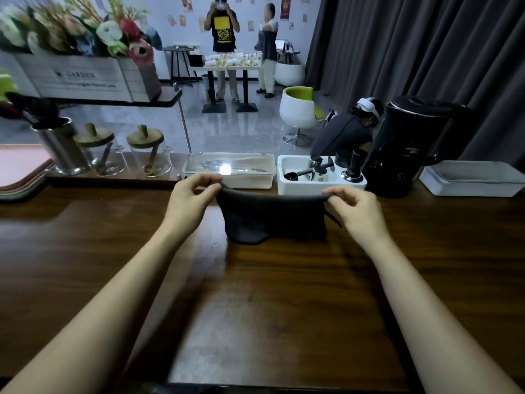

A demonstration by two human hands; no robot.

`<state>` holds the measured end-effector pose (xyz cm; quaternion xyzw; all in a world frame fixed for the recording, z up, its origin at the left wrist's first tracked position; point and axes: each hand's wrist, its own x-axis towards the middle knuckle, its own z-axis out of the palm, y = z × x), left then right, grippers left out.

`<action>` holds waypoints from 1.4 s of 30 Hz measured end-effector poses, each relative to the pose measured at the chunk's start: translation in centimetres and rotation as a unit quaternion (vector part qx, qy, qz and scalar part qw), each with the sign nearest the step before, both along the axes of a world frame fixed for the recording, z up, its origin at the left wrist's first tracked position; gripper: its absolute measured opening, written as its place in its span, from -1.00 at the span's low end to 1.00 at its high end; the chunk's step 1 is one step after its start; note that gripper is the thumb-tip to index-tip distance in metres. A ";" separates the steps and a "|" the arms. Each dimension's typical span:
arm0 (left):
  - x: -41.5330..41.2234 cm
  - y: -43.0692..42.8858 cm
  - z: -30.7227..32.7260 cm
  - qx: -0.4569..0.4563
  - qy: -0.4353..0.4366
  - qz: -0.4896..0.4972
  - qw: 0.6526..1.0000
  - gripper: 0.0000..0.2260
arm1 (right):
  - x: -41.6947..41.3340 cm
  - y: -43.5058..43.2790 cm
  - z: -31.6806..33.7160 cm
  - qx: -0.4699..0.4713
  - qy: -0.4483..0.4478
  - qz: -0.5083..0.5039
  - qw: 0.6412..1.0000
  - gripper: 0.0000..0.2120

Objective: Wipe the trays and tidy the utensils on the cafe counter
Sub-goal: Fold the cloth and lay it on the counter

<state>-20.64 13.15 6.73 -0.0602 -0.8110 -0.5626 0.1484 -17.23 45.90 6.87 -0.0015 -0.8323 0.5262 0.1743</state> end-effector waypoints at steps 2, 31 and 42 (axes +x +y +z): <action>-0.5 0.0 1.3 0.064 0.000 -0.013 0.998 -0.92 | -0.7 -0.2 1.8 -0.039 0.010 0.010 0.999 -0.80; -0.9 -2.4 3.0 -0.077 -0.005 -0.064 0.995 -0.72 | -2.6 0.2 2.7 0.120 0.006 -0.026 0.992 -0.83; -1.7 -2.8 3.6 -0.196 0.087 0.039 0.976 -0.86 | -1.4 -0.8 4.3 0.272 -0.023 -0.034 0.961 -0.78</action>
